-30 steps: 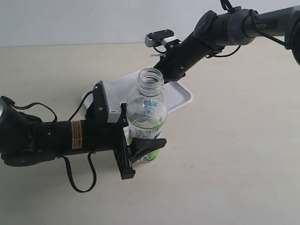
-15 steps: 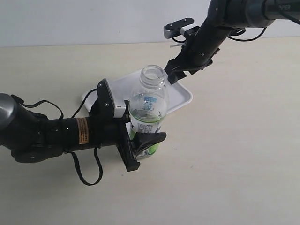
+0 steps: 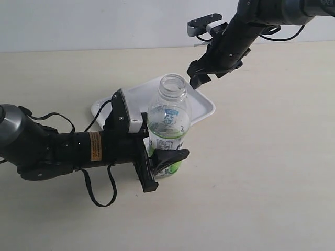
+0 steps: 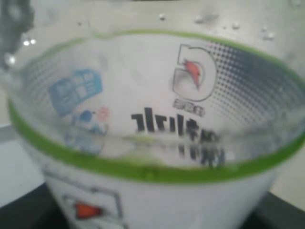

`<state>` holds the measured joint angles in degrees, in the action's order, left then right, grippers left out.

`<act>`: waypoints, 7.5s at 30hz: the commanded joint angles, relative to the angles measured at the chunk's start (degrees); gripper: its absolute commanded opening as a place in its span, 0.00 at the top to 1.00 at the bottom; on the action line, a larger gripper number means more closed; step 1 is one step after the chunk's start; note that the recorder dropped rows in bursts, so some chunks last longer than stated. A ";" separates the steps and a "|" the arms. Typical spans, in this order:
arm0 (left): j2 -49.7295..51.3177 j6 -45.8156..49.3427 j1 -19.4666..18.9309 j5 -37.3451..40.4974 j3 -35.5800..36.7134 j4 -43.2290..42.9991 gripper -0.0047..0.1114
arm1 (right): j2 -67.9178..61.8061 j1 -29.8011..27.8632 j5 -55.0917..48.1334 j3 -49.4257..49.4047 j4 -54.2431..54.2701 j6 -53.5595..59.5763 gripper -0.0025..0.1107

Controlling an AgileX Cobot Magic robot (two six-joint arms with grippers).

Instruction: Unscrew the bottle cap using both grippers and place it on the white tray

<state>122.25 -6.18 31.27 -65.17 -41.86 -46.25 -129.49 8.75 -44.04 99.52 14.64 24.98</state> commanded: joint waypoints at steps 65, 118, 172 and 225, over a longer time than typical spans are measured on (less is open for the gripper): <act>-55.74 -23.40 -4.44 35.97 25.17 26.30 0.96 | 64.72 -0.06 13.22 -52.10 4.88 -7.10 0.98; -110.40 -18.25 -10.35 76.66 30.99 26.95 0.96 | 66.85 -0.06 12.56 -52.11 4.88 -7.21 0.98; -122.25 1.89 -20.86 85.58 41.86 47.61 0.96 | 66.85 -0.06 12.56 -52.11 4.88 -7.14 0.98; -122.25 1.89 -20.86 85.58 41.86 47.61 0.96 | 125.75 -12.90 48.73 -97.34 0.36 -7.27 0.98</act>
<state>0.36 -3.81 10.39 21.06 -0.21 1.42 -4.79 -3.75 3.05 3.13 17.69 18.03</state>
